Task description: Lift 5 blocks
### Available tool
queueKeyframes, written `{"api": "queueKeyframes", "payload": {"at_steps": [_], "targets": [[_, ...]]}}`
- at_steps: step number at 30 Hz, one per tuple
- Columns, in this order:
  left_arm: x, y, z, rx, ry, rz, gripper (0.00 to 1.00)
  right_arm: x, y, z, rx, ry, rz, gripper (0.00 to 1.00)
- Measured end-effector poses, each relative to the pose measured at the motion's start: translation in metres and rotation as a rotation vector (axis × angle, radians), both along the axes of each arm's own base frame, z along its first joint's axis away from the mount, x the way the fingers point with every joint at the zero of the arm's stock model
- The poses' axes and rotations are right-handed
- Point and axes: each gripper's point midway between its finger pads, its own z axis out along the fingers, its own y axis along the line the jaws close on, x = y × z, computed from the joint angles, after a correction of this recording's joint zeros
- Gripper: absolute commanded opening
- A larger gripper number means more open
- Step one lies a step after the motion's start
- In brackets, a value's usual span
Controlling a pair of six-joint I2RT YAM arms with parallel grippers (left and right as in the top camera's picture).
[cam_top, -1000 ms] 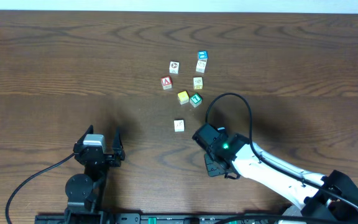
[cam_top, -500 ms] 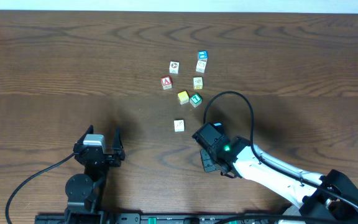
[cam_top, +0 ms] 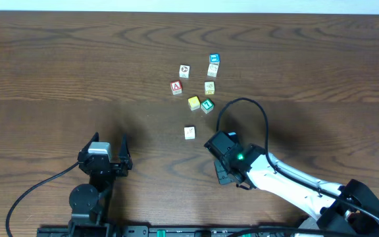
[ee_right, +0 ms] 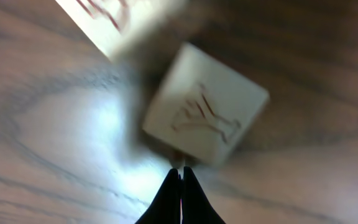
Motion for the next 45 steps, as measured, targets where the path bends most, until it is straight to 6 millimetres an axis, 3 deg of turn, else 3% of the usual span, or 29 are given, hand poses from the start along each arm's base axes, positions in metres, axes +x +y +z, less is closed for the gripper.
{"api": "queueKeyframes", "payload": {"at_steps": [6,13,23,28,35,45], "targets": [[0.0,0.0,0.0,0.0,0.0,0.0,0.73,-0.008,-0.009,-0.001,-0.026,0.033,-0.065,0.01],[0.0,0.0,0.0,0.0,0.0,0.0,0.73,0.007,-0.001,0.001,0.014,-0.026,-0.1,0.02],[0.0,0.0,0.0,0.0,0.0,0.0,0.73,0.031,-0.014,0.003,0.024,-0.075,-0.179,0.01],[0.0,0.0,0.0,0.0,0.0,0.0,0.73,0.025,-0.015,0.002,0.023,-0.045,-0.17,0.01],[0.0,0.0,0.0,0.0,0.0,0.0,0.73,0.014,0.002,0.002,0.043,-0.036,-0.101,0.01],[0.0,0.0,0.0,0.0,0.0,0.0,0.73,0.019,0.016,0.004,0.087,-0.067,-0.081,0.01]]}}
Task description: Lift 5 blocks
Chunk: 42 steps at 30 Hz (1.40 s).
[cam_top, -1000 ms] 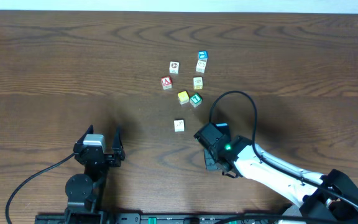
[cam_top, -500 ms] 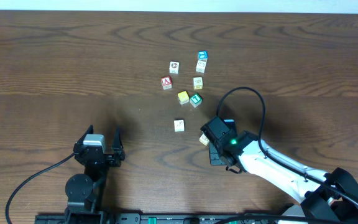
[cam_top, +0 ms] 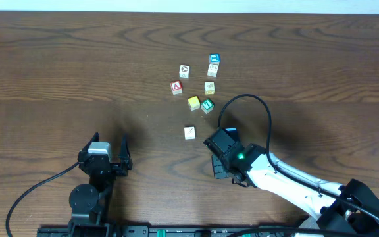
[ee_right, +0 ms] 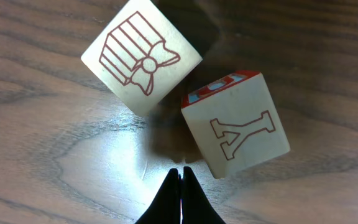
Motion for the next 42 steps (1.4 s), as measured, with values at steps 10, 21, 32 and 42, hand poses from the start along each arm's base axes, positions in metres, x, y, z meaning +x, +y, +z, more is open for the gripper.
{"api": "queueKeyframes", "payload": {"at_steps": [10,21,32,42], "targets": [[0.0,0.0,0.0,0.0,0.0,0.0,0.73,-0.01,-0.022,-0.003,-0.096,0.034,-0.021,0.01],[0.0,0.0,0.0,0.0,0.0,0.0,0.73,0.012,-0.027,0.0,-0.08,-0.03,-0.08,0.01],[0.0,0.0,0.0,0.0,0.0,0.0,0.72,0.012,-0.019,0.0,-0.04,-0.022,-0.074,0.01],[0.0,0.0,0.0,0.0,0.0,0.0,0.73,0.013,-0.013,0.001,-0.009,-0.021,-0.069,0.01]]}}
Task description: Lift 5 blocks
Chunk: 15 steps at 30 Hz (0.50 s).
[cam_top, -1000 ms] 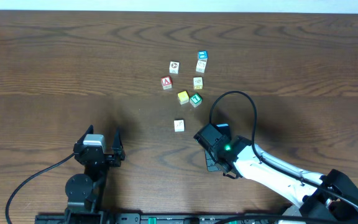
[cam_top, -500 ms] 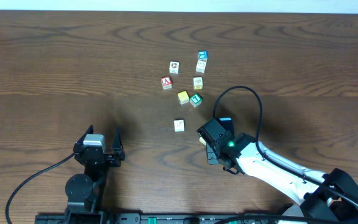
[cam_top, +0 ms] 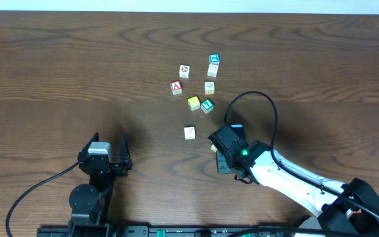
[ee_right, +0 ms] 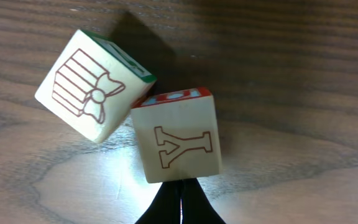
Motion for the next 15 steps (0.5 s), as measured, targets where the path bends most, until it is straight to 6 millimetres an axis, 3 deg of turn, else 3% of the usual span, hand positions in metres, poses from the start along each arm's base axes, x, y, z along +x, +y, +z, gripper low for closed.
{"api": "queueKeyframes", "payload": {"at_steps": [15], "targets": [[0.0,0.0001,0.0,0.0,0.0,0.0,0.73,0.0042,0.0096,0.0019,0.045,-0.013,0.006,0.01]]}}
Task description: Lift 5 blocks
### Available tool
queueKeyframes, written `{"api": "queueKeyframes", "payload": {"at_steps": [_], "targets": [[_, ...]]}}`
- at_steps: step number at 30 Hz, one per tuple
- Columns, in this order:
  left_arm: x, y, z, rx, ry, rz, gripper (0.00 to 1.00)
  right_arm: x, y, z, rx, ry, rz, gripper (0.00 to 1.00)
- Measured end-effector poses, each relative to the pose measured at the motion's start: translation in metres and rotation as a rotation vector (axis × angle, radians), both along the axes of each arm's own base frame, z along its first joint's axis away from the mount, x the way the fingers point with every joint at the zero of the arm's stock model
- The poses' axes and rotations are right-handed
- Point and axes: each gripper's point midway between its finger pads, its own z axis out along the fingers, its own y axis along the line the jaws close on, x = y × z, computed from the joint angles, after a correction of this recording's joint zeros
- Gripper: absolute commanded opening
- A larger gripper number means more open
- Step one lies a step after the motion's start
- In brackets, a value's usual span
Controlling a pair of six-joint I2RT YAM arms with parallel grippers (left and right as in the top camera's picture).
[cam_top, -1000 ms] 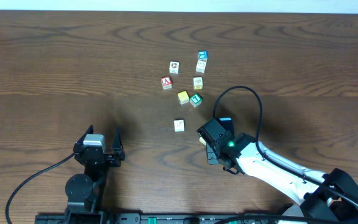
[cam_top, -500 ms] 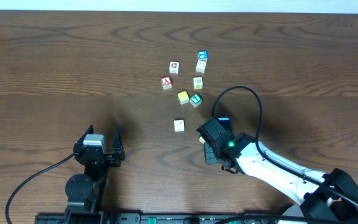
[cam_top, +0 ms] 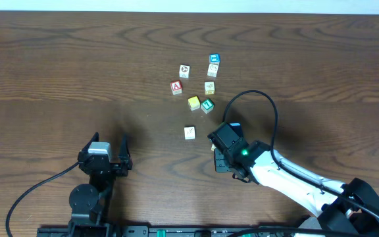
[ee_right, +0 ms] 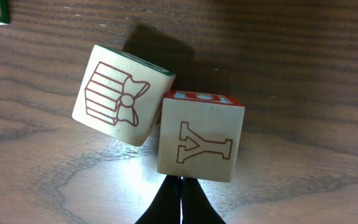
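Observation:
In the right wrist view, a pale block with a red letter Y (ee_right: 201,144) lies on the wood, and my right gripper (ee_right: 181,180) is shut, its tips at that block's near edge. One corner of the Y block touches a pale block with a red gift drawing and a green side (ee_right: 118,94). The overhead view shows the right gripper (cam_top: 221,163) below a loose cluster of blocks (cam_top: 201,85), and the arm covers the Y and gift blocks there. My left gripper (cam_top: 110,141) stands open at the lower left, far from every block.
A single pale block (cam_top: 189,132) lies left of the right arm. A green block's corner shows at the top left of the wrist view. A black cable (cam_top: 268,112) loops above the right arm.
In the wrist view the Y and gift blocks both sit further right and have turned. A green block's corner has come into view at top left. The overhead view shows hardly any change.
At first the shut right gripper was low on the table with a blurred Y block just past its tips. Then the gift and Y blocks lay apart ahead of it. Later the arm stood further up and right, with the Y block at the tips touching the gift block, as now.

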Motion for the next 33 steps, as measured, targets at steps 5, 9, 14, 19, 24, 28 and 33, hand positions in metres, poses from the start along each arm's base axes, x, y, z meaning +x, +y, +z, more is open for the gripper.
{"api": "queueKeyframes", "payload": {"at_steps": [5,9,14,19,24,28,33], "targets": [[0.0,0.0,0.0,0.0,0.0,0.0,0.73,-0.002,0.0,-0.001,-0.001,0.01,0.002,0.01],[0.0,0.0,0.0,0.0,0.0,0.0,0.73,-0.01,-0.004,-0.003,-0.02,0.041,0.009,0.01],[0.0,0.0,0.0,0.0,0.0,0.0,0.73,-0.011,-0.005,-0.003,-0.033,0.039,0.012,0.01],[0.0,0.0,0.0,0.0,0.0,0.0,0.73,-0.005,-0.004,-0.001,-0.033,0.01,0.007,0.01],[0.0,0.0,0.0,0.0,0.0,0.0,0.72,-0.002,-0.006,-0.001,-0.042,-0.008,0.002,0.01],[0.0,0.0,0.0,0.0,0.0,0.0,0.73,0.0,-0.006,0.0,-0.043,-0.019,0.0,0.01],[0.0,0.0,0.0,0.0,0.0,0.0,0.73,0.004,-0.004,0.001,-0.039,-0.036,-0.003,0.01]]}}
